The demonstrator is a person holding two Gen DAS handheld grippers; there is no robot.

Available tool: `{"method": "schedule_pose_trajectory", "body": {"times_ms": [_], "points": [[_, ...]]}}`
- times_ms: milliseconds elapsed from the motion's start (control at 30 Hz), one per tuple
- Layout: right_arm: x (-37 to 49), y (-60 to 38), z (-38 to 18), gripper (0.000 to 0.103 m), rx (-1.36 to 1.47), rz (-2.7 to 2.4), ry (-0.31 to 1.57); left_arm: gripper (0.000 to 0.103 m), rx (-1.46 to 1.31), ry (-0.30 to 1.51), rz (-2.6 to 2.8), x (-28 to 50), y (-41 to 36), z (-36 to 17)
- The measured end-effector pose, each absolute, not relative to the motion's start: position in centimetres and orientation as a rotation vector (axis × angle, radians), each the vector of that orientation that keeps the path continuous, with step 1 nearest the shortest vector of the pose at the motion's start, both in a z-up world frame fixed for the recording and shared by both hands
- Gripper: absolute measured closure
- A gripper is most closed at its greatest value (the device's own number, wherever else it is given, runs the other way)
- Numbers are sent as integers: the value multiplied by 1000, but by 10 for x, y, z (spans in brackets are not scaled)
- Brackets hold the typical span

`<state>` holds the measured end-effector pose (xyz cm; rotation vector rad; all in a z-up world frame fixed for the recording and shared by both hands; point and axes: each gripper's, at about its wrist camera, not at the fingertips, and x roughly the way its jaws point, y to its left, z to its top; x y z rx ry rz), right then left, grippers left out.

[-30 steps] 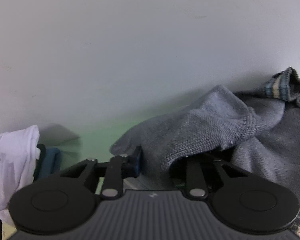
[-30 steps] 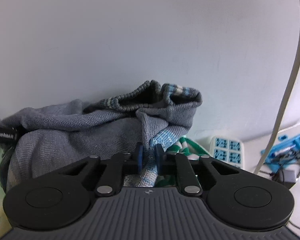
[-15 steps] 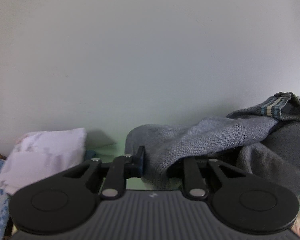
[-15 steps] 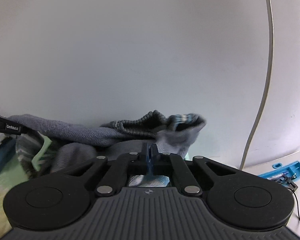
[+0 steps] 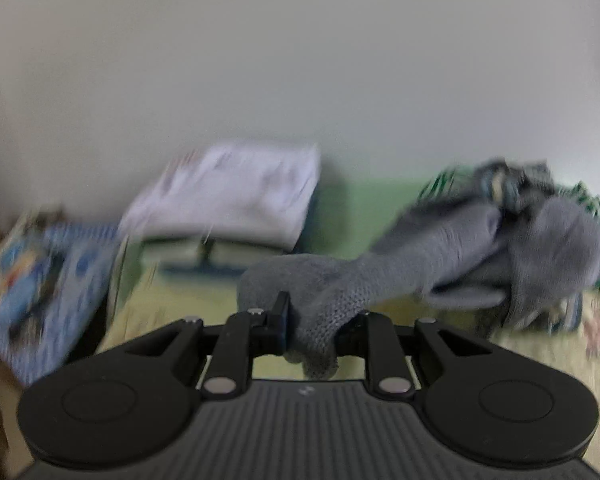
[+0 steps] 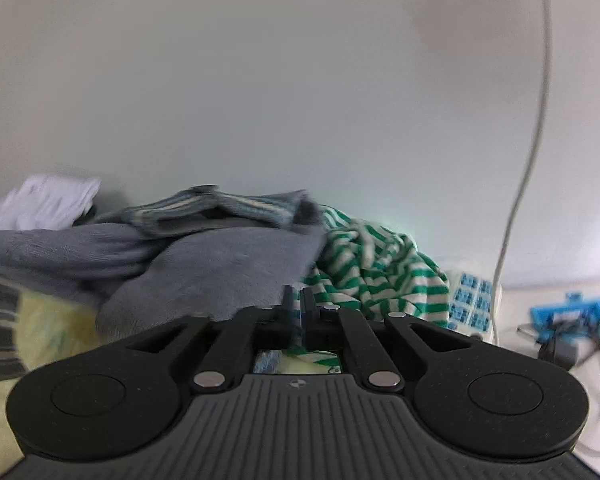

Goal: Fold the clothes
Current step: 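Lift the grey sweater off the heap with both grippers and pull it back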

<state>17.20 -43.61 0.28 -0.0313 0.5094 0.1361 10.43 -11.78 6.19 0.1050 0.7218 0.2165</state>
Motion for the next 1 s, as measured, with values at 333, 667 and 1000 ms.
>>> {"method": "schedule_pose_trajectory", "body": {"times_ms": [333, 667, 1000], "points": [[207, -384, 6, 37, -83, 221, 528, 67, 202, 822, 243, 39, -105, 7], [225, -321, 21, 30, -238, 334, 546, 35, 217, 787, 126, 38, -122, 20], [246, -234, -19, 28, -773, 408, 476, 13, 127, 826, 19, 106, -132, -7]]}}
